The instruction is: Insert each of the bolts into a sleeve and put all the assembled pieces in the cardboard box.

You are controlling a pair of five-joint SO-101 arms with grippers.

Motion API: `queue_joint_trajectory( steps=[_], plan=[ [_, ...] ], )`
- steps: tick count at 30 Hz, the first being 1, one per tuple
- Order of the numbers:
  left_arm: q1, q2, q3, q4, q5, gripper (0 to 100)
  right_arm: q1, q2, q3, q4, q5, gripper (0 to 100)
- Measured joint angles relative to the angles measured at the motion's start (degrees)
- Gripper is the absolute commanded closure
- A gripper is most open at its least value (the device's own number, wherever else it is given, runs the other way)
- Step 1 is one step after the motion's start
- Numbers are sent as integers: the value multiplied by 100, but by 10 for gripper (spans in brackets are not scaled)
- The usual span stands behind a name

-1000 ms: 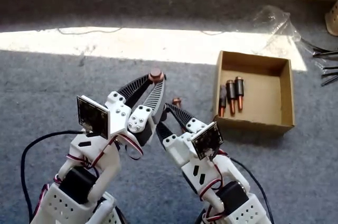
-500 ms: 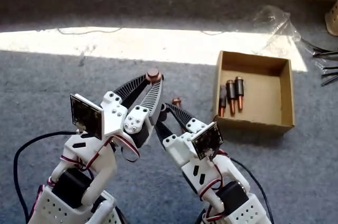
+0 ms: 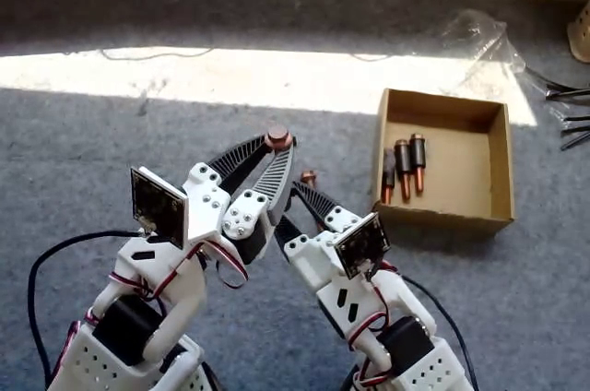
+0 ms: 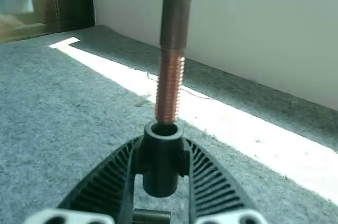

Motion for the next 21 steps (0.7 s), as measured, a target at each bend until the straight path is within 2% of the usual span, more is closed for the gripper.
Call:
queue_joint_trajectory(
  steps=[21],
  plan=[
    [-123, 0, 360, -176, 0, 979, 9, 0, 0, 0, 0, 994]
  ],
)
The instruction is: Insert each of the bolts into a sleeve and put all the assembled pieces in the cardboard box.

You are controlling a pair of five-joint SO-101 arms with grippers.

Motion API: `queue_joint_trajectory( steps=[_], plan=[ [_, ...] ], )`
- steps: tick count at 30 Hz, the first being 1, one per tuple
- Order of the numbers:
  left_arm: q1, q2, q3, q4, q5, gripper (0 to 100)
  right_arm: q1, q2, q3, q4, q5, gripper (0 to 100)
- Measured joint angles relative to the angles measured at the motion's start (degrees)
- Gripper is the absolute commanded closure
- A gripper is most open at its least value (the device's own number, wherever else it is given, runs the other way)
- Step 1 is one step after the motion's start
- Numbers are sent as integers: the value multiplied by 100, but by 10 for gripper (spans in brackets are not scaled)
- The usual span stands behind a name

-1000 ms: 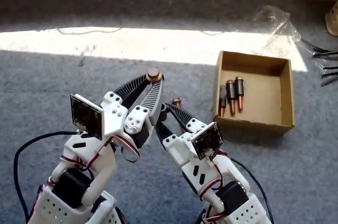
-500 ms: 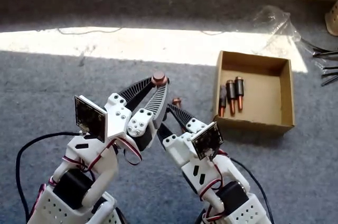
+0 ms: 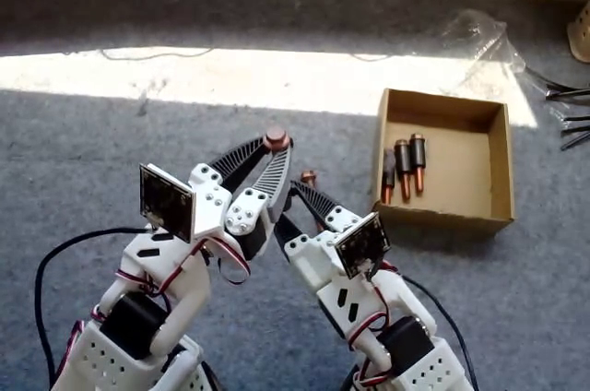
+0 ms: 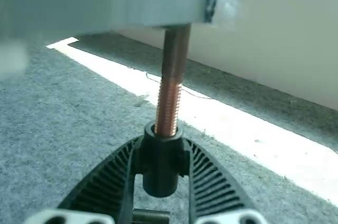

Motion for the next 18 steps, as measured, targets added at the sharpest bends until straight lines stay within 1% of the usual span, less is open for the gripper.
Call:
queue_joint_trajectory(
  steps=[15, 18],
  plan=[
    [0, -9, 70, -26, 0, 979, 0, 0, 0, 0, 0, 994],
    [0, -9, 88, 97, 0, 979, 0, 0, 0, 0, 0, 994]
  ],
)
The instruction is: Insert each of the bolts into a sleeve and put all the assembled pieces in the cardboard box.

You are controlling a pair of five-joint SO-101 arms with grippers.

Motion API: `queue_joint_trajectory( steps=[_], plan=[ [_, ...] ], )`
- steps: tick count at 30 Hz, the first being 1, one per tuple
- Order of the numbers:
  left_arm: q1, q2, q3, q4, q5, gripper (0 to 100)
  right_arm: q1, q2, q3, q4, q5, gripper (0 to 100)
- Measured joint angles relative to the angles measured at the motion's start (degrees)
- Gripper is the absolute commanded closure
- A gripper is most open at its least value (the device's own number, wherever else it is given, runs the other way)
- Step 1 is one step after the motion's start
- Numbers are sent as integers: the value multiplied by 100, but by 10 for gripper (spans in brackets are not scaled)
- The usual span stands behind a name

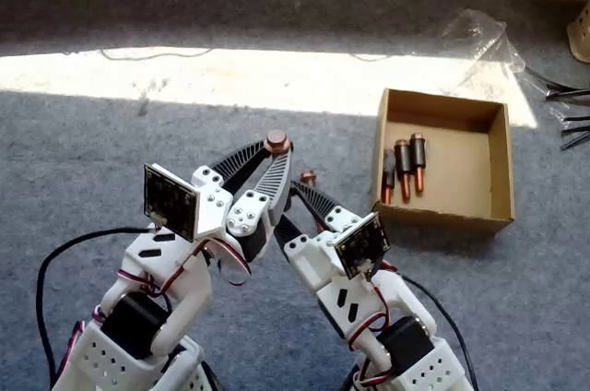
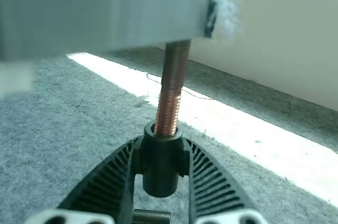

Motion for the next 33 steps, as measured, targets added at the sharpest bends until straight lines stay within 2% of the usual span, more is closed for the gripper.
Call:
queue_joint_trajectory(
  steps=[4, 10, 27, 33],
  plan=[
    [0, -9, 26, 220, 0, 977, -9, 0, 0, 0, 0, 994],
    [44, -70, 501, 132, 0, 979, 9, 9, 0, 0, -18, 994],
    [0, -79, 545, 123, 0, 977, 0, 9, 0, 0, -18, 994],
    [0, -79, 545, 299, -765, 976, -9, 9, 0, 0, -18, 994]
  ],
)
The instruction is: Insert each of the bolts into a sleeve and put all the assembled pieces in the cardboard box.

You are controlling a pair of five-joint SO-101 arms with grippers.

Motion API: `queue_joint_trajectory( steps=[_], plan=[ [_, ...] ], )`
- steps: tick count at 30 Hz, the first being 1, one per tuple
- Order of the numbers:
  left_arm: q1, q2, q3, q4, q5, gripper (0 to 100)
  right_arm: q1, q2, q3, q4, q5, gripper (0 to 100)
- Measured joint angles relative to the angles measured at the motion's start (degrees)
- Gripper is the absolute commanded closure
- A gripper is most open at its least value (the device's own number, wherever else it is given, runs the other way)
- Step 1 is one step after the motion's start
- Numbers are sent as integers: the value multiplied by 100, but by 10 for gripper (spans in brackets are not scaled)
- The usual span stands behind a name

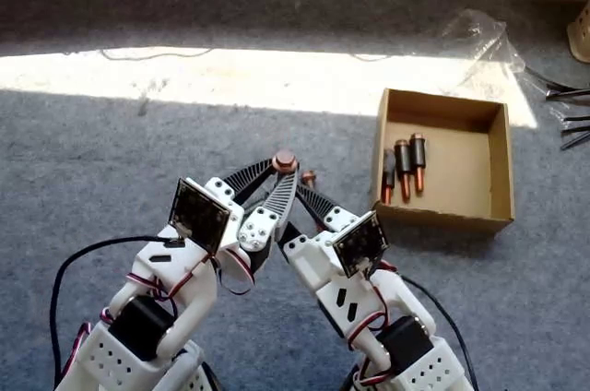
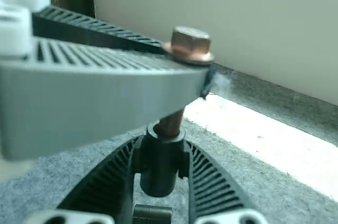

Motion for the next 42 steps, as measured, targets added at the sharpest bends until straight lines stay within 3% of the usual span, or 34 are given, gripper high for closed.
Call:
queue_joint_trajectory(
  steps=[42],
  plan=[
    [0, 0, 44, 70, -97, 963, 9, 0, 0, 0, 0, 994]
  ],
)
